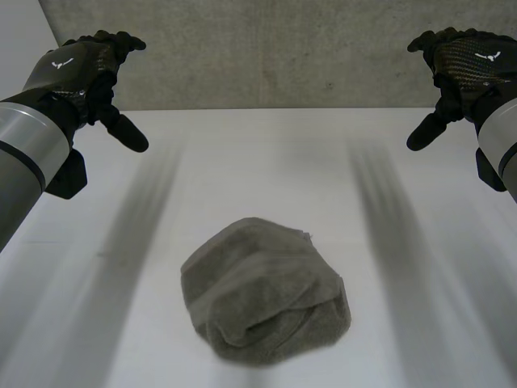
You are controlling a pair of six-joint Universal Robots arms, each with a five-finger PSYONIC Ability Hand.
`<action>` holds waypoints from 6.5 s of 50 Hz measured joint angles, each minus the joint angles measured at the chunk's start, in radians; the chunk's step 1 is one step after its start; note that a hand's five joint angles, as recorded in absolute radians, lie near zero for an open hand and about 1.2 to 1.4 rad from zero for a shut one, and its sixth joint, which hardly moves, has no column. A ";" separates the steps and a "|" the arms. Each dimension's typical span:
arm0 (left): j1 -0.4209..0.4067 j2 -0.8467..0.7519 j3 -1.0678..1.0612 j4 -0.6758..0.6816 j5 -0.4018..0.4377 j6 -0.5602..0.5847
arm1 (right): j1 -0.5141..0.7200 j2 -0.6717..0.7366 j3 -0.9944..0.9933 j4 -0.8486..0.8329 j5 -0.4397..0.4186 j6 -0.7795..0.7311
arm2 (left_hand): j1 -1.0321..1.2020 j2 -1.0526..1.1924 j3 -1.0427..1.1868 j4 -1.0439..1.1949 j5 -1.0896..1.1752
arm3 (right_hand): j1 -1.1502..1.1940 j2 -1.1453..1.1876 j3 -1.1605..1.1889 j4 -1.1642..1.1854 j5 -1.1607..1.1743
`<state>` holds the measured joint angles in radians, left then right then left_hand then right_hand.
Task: Fold the towel.
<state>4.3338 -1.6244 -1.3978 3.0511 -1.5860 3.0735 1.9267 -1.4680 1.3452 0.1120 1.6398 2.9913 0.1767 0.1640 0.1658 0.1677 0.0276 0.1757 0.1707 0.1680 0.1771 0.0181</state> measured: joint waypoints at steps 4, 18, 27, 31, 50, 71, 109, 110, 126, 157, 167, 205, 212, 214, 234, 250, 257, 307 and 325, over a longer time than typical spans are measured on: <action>-0.001 -0.001 0.000 0.000 0.000 0.002 | 0.000 0.000 0.000 0.000 -0.004 0.000 | 0.000 0.000 0.000 0.000 0.000 | 0.000 0.000 0.000 0.000 0.000; -0.042 -0.053 0.003 -0.060 0.002 0.021 | -0.003 0.049 -0.008 0.064 -0.188 -0.071 | 0.000 0.021 0.020 0.015 0.000 | 0.000 0.000 0.000 0.000 0.000; -0.144 -0.143 -0.011 -0.218 0.001 0.146 | -0.001 0.137 -0.024 0.265 -0.248 -0.241 | 0.028 0.042 0.039 0.037 0.003 | 0.000 0.000 0.000 0.000 0.000; -0.191 -0.177 -0.036 -0.242 0.000 0.177 | -0.001 0.181 -0.021 0.322 -0.256 -0.272 | 0.046 0.060 0.058 0.055 0.009 | 0.000 0.000 0.000 0.000 0.000; -0.195 -0.272 -0.170 -0.021 -0.080 0.181 | -0.015 0.255 0.114 0.229 -0.258 -0.279 | 0.974 1.015 1.007 1.008 0.952 | 0.000 0.000 0.000 0.000 0.000; 0.158 -0.076 -0.395 0.018 -0.004 0.191 | 0.084 0.439 -0.004 0.114 -0.325 -0.067 | 0.996 1.053 1.048 1.049 0.983 | 0.000 0.000 0.000 0.000 0.000; 0.164 -0.057 -0.140 0.304 0.142 0.018 | 0.195 0.483 -0.411 -0.292 -0.236 0.052 | 0.996 1.054 1.050 1.049 0.983 | 1.208 1.033 1.038 1.031 1.004; 0.157 -0.058 -0.100 0.360 0.141 -0.025 | 0.174 0.408 -0.446 -0.388 -0.201 0.039 | 0.996 1.054 1.050 1.049 0.983 | 1.212 1.037 1.042 1.035 1.009; 0.155 -0.215 -0.200 0.616 0.148 -0.231 | 0.148 0.333 -0.252 -0.134 -0.256 -0.103 | 0.996 1.054 1.050 1.050 0.983 | 1.216 1.038 1.047 1.039 1.017; 0.185 -0.229 -0.418 0.410 0.313 0.324 | 0.087 0.381 0.037 0.056 -0.279 -0.173 | 0.012 0.019 0.019 0.017 0.005 | 1.216 1.041 1.047 1.039 1.017; 0.024 -0.251 -0.336 0.350 0.345 0.325 | 0.082 0.386 0.057 0.041 -0.278 -0.174 | 0.329 0.343 0.336 0.335 0.297 | 1.216 1.041 1.047 1.039 1.017; -0.038 -0.218 -0.206 0.281 0.067 0.431 | -0.025 0.305 -0.012 0.046 -0.263 -0.181 | 1.011 1.046 1.043 1.045 0.992 | 1.216 1.041 1.047 1.040 1.017; -0.003 -0.045 -0.240 0.265 0.074 0.259 | -0.065 0.198 -0.103 0.132 -0.267 -0.228 | 1.011 1.049 1.047 1.049 0.996 | 1.216 1.042 1.047 1.040 1.017; 0.035 0.000 -0.247 0.243 0.077 0.216 | -0.077 0.158 -0.148 0.192 -0.270 -0.264 | 1.011 1.049 1.048 1.049 0.996 | 1.216 1.042 1.047 1.040 1.017; 0.135 -0.328 -0.077 -0.009 0.129 0.172 | 0.037 0.439 -0.471 0.486 -0.159 -0.527 | 1.017 1.052 1.050 1.049 1.000 | 1.216 1.042 1.047 1.040 1.017; 0.083 -0.553 0.756 0.154 0.018 -0.046 | 0.043 0.838 -1.381 0.069 -0.015 -0.304 | 1.017 1.052 1.051 1.050 1.000 | 1.219 1.043 1.047 1.040 1.017; 0.085 -0.518 0.748 0.274 -0.045 -0.157 | 0.027 0.757 -1.365 0.074 -0.107 -0.213 | 1.017 1.052 1.051 1.050 1.001 | 1.219 1.043 1.047 1.040 1.017; 0.108 0.295 -0.396 0.232 0.248 0.108 | 0.155 0.972 -1.029 0.292 -0.660 0.023 | 1.017 1.052 1.051 1.050 1.001 | 0.199 0.151 0.156 0.145 0.129; 0.114 0.471 -0.490 0.212 0.252 0.114 | 0.277 1.103 -1.044 0.172 -0.567 0.018 | 1.017 1.053 1.051 1.050 1.001 | 1.031 0.885 0.887 0.872 0.849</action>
<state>4.4482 -1.1533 -1.8882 3.2635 -1.3342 3.1878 2.2032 -0.3646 0.3016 0.2843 1.0727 3.0095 1.1932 1.2168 1.2171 1.2176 1.0287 1.2068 1.0554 1.0549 1.0491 0.8667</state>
